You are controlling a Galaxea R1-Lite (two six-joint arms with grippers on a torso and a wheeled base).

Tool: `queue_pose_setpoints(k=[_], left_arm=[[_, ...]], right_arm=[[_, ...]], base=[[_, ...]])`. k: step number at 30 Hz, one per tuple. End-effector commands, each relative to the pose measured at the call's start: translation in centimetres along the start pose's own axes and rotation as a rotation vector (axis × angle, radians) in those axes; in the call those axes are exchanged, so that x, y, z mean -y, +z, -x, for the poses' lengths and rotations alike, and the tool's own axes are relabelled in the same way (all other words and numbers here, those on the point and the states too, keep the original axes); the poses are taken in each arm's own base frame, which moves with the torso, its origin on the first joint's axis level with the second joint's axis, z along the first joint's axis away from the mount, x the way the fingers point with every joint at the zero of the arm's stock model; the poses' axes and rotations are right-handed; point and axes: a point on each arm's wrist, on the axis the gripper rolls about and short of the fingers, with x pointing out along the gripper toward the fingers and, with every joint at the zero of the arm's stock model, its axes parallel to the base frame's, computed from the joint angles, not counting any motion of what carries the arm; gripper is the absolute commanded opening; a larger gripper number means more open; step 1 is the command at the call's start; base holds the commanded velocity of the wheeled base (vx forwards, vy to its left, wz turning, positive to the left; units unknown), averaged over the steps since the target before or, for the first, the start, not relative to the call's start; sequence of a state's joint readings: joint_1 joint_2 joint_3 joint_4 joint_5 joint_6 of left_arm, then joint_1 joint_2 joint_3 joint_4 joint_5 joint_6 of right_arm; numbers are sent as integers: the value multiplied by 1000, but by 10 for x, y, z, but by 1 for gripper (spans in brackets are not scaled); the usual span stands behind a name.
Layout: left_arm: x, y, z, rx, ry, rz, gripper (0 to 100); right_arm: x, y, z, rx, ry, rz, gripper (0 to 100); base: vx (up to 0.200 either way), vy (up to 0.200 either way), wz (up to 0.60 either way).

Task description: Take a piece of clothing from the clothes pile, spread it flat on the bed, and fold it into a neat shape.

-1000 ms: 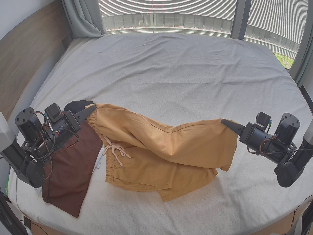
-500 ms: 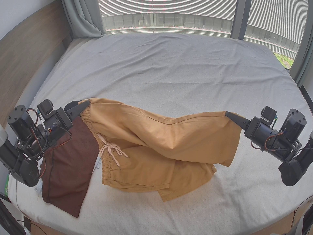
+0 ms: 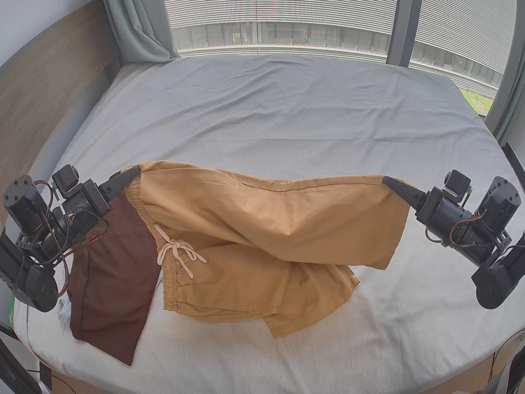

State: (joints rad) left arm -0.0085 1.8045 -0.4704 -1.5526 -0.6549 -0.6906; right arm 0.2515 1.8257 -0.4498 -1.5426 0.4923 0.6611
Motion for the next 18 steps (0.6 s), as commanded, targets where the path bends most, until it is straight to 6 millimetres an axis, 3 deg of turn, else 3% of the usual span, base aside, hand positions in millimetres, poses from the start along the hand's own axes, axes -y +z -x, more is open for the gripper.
queue_pose_setpoints(k=[1, 18], left_arm=[[-2, 1, 2, 2, 5, -5, 0], [-6, 1, 3, 1, 16, -3, 0]], right_arm=[[-2, 5, 1, 16, 5, 8, 0], [9, 22, 5, 76, -26, 26, 0]], base=[[0, 0, 0], [0, 0, 0]])
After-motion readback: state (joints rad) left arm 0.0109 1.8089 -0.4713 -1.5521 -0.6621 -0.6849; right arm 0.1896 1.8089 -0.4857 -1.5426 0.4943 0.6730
